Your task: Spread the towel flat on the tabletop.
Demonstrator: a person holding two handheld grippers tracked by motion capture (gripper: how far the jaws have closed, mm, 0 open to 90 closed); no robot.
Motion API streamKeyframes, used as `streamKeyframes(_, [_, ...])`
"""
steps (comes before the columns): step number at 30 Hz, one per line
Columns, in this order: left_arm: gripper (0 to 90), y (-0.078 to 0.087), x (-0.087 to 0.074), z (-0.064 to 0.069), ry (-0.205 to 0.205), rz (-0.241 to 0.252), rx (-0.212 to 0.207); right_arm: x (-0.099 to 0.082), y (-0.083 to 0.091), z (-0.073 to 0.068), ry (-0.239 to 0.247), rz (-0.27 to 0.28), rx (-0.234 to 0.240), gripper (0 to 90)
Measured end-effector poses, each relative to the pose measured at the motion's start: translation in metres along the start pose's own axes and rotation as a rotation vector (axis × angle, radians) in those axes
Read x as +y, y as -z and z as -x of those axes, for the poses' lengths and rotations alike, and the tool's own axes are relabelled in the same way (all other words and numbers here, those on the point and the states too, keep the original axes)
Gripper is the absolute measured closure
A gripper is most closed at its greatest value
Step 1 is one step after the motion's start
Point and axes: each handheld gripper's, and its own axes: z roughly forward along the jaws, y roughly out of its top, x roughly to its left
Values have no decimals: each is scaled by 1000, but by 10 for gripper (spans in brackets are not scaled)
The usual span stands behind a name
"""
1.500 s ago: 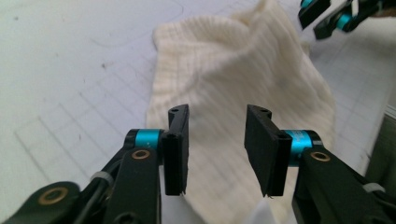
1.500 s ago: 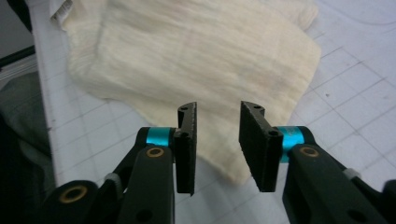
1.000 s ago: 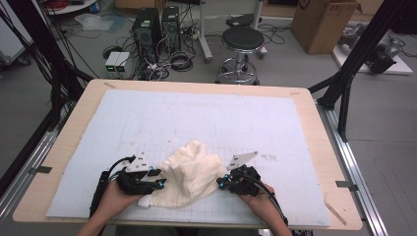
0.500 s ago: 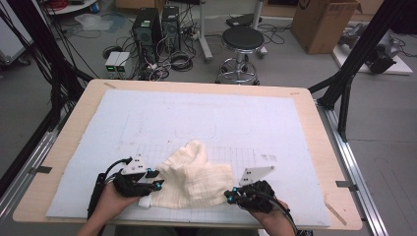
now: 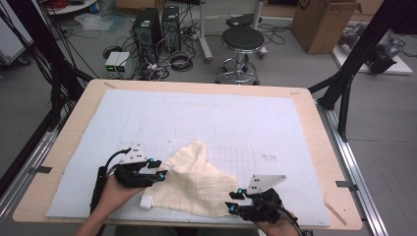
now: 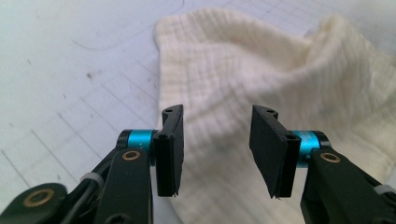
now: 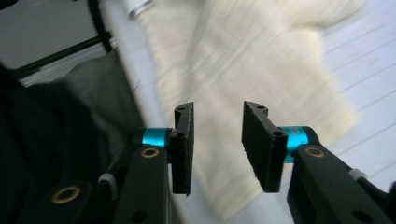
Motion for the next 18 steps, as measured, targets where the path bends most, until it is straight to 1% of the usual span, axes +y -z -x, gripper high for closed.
streamKeyframes(1, [552,-1,6,-1,-7,-2,1,4,0,4,4,15,-11,631])
streamKeyframes(2, [553,-4,11,-2,-6,11,4,8,0,8,2,26,-25,630])
streamKeyframes(3, [558,-6,18,-3,-14,11,11,12,-1,14,1,41,-34,630])
streamKeyframes(5, [560,-14,30,-5,-25,3,16,19,-5,24,-24,59,-38,630])
streamKeyframes(7, [564,-23,40,-7,-33,7,26,26,-12,34,-23,60,-54,633])
streamKeyframes(9, [573,-34,46,-9,-30,2,13,33,-21,43,-27,56,-62,638])
streamKeyframes(10, [575,-40,49,-10,-30,-5,15,36,-26,48,-26,47,-62,640])
streamKeyframes(12, [579,-51,50,-12,-20,-12,2,42,-34,56,-27,39,-68,648])
streamKeyframes(13, [579,-56,49,-13,-12,-20,-7,45,-39,59,-35,32,-60,653])
streamKeyframes(14, [579,-61,47,-15,-11,-36,-9,48,-43,62,-43,27,-55,655])
streamKeyframes(15, [578,-65,44,-17,-15,-63,-6,50,-47,65,-42,21,-58,658])
streamKeyframes(17, [575,-71,37,-20,-15,-100,16,52,-56,70,-47,8,-59,664])
streamKeyframes(18, [575,-73,34,-22,-9,-116,9,52,-61,74,-56,-8,-56,671])
